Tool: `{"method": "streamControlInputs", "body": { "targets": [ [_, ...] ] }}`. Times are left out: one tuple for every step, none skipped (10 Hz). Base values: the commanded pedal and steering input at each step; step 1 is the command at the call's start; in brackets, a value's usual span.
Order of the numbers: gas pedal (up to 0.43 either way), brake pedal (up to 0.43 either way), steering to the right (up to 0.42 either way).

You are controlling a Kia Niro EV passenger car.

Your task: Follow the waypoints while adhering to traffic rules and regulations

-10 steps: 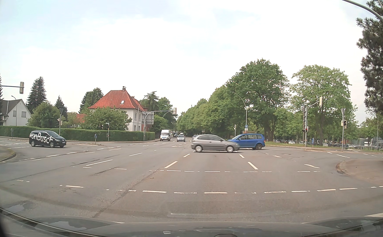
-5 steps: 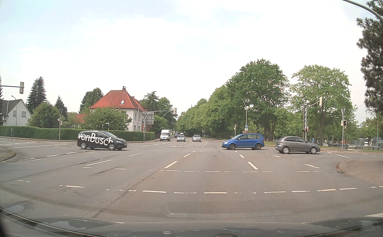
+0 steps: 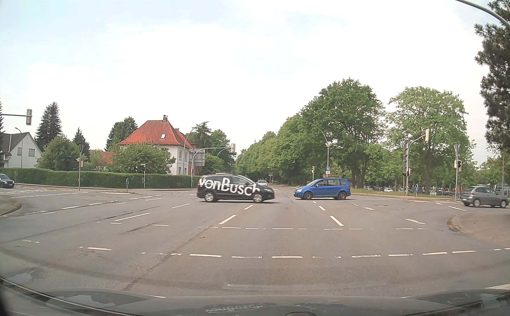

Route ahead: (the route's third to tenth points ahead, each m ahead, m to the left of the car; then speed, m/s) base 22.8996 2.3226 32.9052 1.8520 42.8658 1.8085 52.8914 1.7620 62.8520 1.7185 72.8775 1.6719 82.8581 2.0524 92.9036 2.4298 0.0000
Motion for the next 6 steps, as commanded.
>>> {"method": "streamControlInputs", "body": {
  "targets": [
    [0.0, 0.0, 0.0],
    [0.0, 0.0, 0.0],
    [0.0, 0.0, 0.0],
    [0.0, 0.0, 0.0],
    [0.0, 0.0, 0.0],
    [0.0, 0.0, 0.0]
  ]
}}
